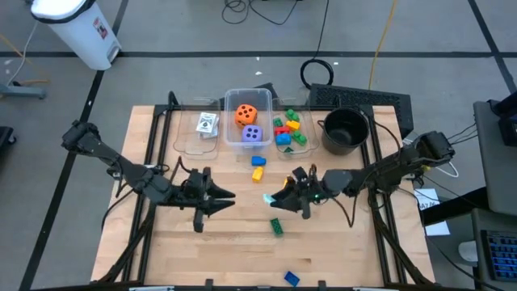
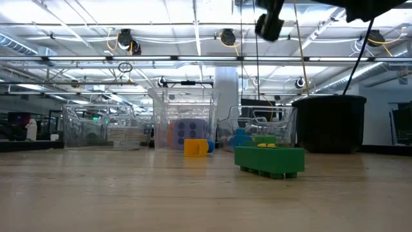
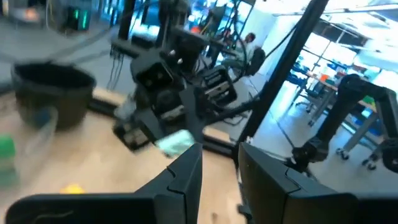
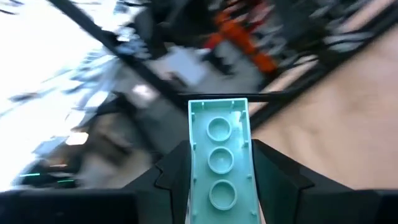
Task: Pick & Place Toys
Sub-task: Put the light blue green game piece into the right transparent bin
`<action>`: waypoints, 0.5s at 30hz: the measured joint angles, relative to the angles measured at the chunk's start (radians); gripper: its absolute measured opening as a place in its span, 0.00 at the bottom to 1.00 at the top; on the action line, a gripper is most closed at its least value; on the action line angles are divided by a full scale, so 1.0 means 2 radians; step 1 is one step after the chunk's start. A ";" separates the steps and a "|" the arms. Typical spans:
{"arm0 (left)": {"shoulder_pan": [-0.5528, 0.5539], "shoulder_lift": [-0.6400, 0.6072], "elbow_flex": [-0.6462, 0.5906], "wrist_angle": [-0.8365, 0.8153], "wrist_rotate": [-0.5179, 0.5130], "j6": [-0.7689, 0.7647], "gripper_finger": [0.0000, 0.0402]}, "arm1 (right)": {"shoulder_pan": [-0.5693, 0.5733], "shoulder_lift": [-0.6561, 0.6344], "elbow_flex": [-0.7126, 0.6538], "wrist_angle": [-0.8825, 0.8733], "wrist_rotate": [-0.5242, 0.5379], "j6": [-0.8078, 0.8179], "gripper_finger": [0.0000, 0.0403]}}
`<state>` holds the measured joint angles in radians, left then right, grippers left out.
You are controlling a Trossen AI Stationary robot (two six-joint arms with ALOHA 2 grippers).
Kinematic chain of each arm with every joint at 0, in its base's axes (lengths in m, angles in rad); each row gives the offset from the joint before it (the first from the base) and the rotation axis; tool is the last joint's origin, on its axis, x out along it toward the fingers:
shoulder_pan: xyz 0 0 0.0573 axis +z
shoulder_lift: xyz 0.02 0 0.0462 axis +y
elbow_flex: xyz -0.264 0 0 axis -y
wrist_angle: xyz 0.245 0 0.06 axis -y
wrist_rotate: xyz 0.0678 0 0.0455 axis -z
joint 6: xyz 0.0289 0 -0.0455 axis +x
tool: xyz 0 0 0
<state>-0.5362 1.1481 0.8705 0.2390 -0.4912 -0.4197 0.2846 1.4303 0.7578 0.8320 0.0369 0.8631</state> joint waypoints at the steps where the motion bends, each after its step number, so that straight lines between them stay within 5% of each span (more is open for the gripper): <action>1: 0.007 0.005 0.001 0.009 0.008 0.016 0.27 | -0.005 0.000 0.000 0.014 -0.019 0.014 0.33; 8: 0.033 0.069 0.057 -0.007 0.068 0.115 0.28 | -0.028 -0.001 0.000 0.068 -0.109 0.098 0.33; 15: 0.058 0.156 0.177 -0.139 0.075 0.172 0.44 | -0.030 -0.001 0.000 0.068 -0.116 0.105 0.33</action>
<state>-0.4205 1.4593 1.2240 -0.0381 -0.3408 -0.0761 0.2255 1.4290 0.7582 0.9680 -0.1948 1.0731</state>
